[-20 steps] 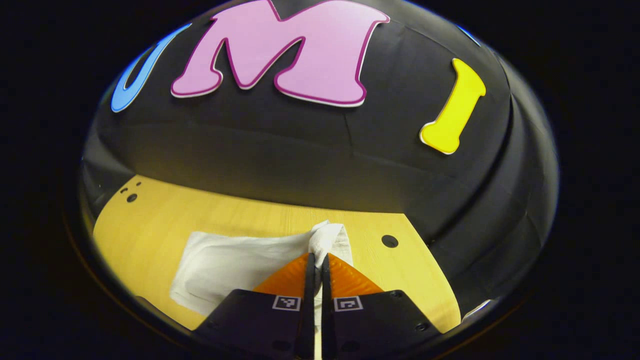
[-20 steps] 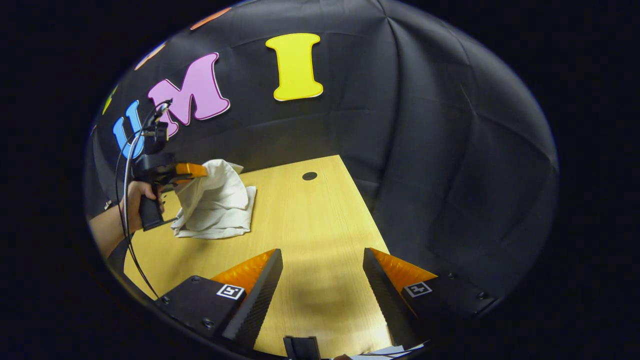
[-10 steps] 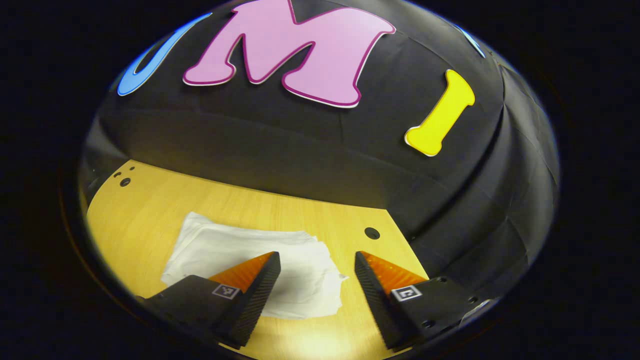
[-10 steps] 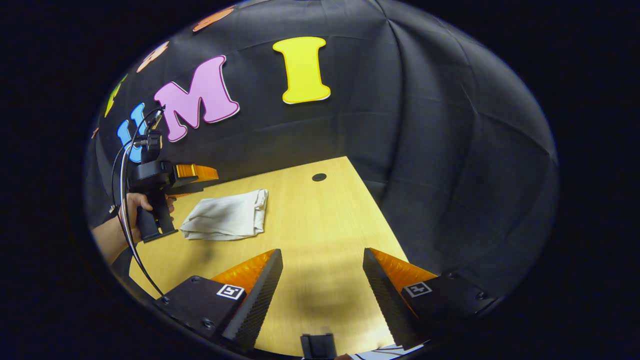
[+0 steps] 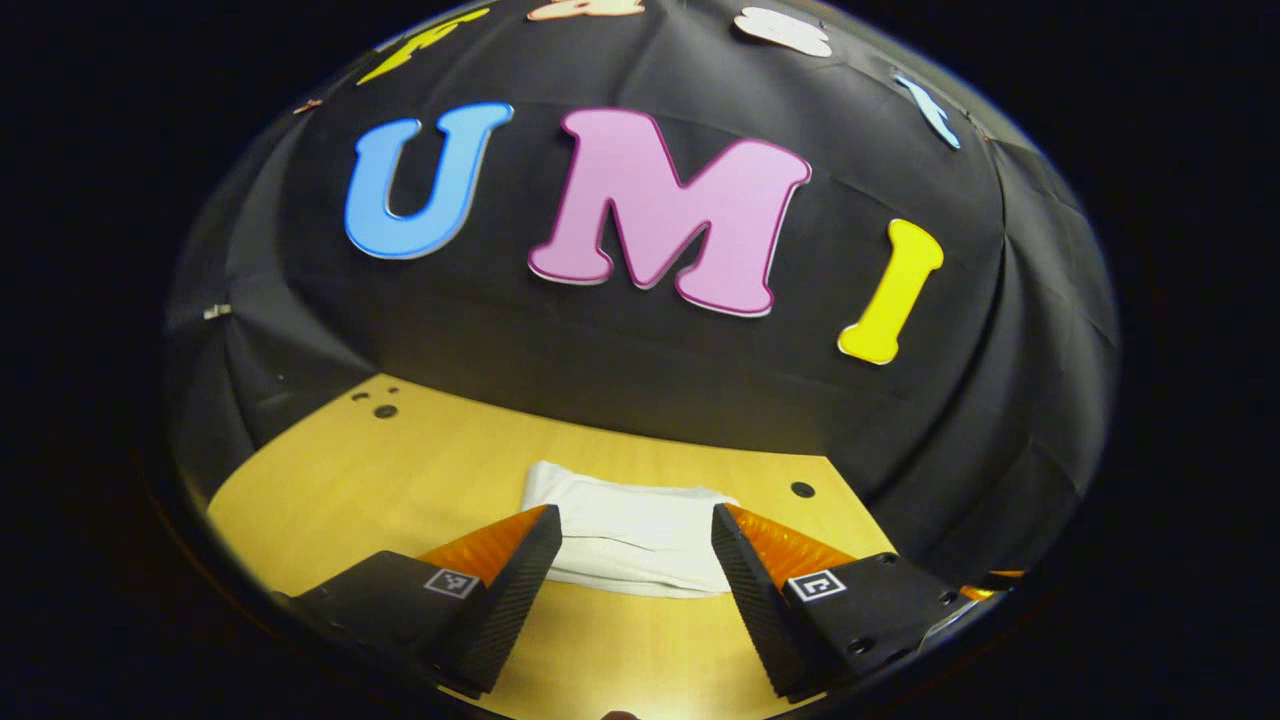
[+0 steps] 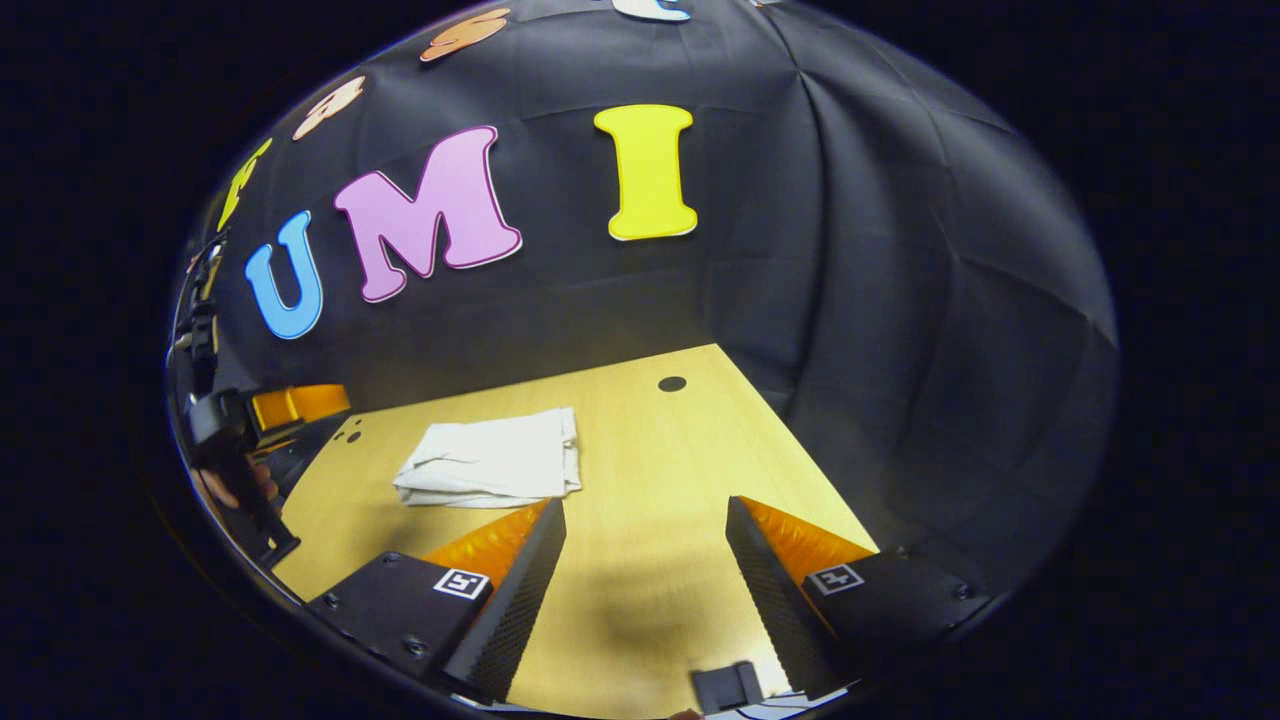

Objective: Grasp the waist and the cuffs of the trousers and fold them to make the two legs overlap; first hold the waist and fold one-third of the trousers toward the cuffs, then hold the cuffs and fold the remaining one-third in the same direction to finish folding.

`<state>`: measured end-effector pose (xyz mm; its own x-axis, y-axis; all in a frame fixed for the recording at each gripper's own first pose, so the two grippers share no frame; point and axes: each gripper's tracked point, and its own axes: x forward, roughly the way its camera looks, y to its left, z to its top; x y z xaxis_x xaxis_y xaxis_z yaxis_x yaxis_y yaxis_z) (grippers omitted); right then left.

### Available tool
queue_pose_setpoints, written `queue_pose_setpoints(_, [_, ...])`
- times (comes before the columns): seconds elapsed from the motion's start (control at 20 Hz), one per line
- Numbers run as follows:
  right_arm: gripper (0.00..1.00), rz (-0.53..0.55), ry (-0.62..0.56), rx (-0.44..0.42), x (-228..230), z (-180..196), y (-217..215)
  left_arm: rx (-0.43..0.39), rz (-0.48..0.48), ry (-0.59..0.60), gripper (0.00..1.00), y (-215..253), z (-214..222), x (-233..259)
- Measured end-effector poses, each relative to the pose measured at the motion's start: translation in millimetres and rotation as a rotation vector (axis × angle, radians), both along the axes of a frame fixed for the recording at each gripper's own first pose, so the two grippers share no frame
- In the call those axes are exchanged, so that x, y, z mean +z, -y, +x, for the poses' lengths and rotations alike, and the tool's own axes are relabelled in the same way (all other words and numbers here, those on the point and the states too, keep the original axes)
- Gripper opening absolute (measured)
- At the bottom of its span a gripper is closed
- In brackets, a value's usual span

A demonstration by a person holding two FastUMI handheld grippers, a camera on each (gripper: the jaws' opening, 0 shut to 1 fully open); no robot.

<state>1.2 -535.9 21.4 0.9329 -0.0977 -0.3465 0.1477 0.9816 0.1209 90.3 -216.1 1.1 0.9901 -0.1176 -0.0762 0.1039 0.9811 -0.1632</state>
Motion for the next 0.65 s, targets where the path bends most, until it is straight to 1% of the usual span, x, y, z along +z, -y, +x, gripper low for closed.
queue_pose_setpoints(0.1, [0.99, -0.012, 0.027, 0.01, 10, -5, -26, -0.007, 0.028, 0.027, 0.96, -23, -23, 1])
queue_pose_setpoints(0.25, [0.99, -0.026, 0.07, 0.032, 18, -15, -66, 0.008, 0.083, 0.08, 0.96, -64, -53, 3])
queue_pose_setpoints(0.4, [0.99, 0.015, 0.103, 0.059, 21, -24, -110, 0.007, 0.094, 0.074, 0.96, -94, -81, -8])
queue_pose_setpoints(0.55, [0.99, 0.007, 0.099, 0.086, 15, -35, -146, 0.012, 0.095, 0.071, 0.96, -119, -104, -20])
queue_pose_setpoints(0.65, [0.99, 0.008, 0.084, 0.106, 4, -52, -169, 0.007, 0.085, 0.044, 0.96, -130, -120, -45])
